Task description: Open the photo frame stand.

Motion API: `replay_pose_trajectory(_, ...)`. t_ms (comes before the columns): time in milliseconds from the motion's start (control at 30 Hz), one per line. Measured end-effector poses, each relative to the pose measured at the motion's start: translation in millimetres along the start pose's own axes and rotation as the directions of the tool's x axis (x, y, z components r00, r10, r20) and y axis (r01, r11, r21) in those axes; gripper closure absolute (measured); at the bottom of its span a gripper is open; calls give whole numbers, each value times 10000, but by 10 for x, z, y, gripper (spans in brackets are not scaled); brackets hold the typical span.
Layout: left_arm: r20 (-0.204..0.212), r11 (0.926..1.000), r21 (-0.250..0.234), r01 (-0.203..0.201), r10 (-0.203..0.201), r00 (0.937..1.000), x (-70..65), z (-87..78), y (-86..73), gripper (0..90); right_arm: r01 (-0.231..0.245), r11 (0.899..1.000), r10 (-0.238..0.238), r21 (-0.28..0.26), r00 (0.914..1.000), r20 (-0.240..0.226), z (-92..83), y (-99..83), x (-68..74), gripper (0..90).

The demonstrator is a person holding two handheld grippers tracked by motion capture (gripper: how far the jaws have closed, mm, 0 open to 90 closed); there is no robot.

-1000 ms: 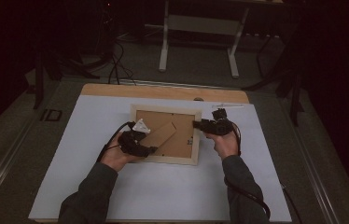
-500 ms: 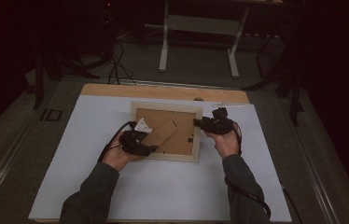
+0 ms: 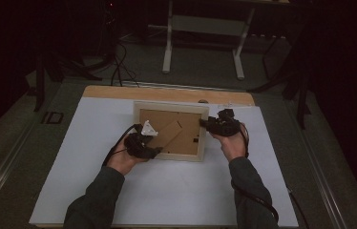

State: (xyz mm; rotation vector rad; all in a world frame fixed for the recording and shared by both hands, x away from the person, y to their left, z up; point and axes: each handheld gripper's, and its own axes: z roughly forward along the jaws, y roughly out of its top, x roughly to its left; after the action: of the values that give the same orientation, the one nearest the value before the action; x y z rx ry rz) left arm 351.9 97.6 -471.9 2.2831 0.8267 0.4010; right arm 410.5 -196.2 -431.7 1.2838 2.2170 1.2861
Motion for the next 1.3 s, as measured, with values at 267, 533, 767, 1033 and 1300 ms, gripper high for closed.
replay_pose_trajectory(267, -525, 9999, -20, -145, 144, 9985, -39, 22, 28, 520, 291, 9993, -288, -240, 9995, 149, -51, 37, 24, 609)
replay_pose_trajectory(533, -948, 10000, -83, 43, -51, 9955, -50, 49, 47, 533, 431, 9982, -425, -412, 9990, 142, -87, 75, 37, 619)
replay_pose_trajectory(767, -1198, 9999, -95, 133, -144, 9927, -52, 67, 72, 541, 487, 9976, -478, -502, 9987, 182, -108, 85, 44, 620)
replay_pose_trajectory(1033, -1320, 9981, -331, 510, -549, 9897, -23, 71, 96, 596, 763, 9954, -745, -580, 9967, 337, -127, 114, 80, 619)
replay_pose_trajectory(1300, -1414, 9978, -317, 574, -614, 9880, -18, 91, 98, 603, 923, 9938, -898, -625, 9951, 407, -134, 107, 101, 617)
